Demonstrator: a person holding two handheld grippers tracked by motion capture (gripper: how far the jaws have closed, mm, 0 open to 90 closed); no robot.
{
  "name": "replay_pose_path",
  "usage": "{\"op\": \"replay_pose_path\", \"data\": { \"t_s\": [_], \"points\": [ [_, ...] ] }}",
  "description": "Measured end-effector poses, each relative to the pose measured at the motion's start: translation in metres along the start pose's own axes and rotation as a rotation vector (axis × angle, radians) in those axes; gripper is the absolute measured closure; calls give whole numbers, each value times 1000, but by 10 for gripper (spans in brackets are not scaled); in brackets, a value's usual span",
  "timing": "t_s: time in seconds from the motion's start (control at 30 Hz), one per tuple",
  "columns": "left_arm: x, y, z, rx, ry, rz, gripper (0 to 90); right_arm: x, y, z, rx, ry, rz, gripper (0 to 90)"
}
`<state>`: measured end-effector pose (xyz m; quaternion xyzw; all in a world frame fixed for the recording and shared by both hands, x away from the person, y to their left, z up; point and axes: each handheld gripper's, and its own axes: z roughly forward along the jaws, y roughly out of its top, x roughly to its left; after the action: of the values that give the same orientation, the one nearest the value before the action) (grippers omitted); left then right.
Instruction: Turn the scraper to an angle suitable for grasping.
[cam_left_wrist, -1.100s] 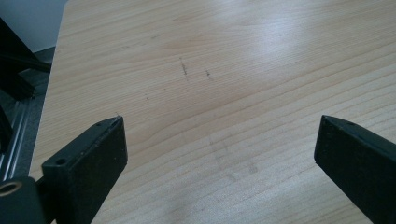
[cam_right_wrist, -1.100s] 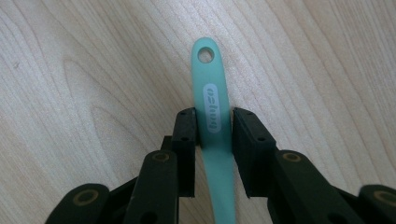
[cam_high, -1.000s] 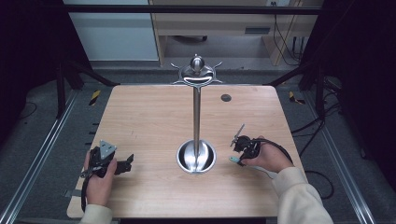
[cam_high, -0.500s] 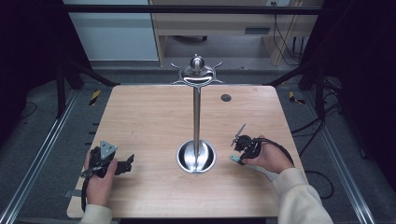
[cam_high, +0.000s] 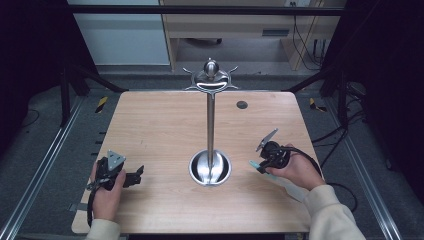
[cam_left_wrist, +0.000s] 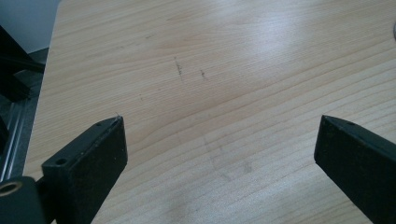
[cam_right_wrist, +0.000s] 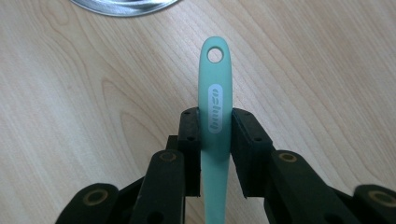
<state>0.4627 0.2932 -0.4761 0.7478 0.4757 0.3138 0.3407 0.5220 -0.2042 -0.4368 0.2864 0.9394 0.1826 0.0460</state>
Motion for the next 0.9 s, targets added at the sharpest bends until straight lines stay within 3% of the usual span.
{"op": "replay_pose_path", "data": {
  "t_s": [0.13,0.43,0.63,0.73,0.77,0.9],
  "points": [
    [0,0,0,3,-1,1,24,5,-4,-12,-33,-1,-8,744],
    [-2,0,1,9,-8,10,24,12,-12,-40,-167,-20,10,745],
    [-4,-1,3,22,-11,18,24,11,-23,-65,-323,-20,41,745],
    [-4,-1,2,19,-10,17,24,12,-25,-73,-359,-21,47,746],
    [-4,-1,2,19,-10,14,24,12,-26,-81,-408,-16,43,745],
    [-2,-2,2,19,-9,4,24,13,-26,-90,-453,-21,38,745]
  ]
}}
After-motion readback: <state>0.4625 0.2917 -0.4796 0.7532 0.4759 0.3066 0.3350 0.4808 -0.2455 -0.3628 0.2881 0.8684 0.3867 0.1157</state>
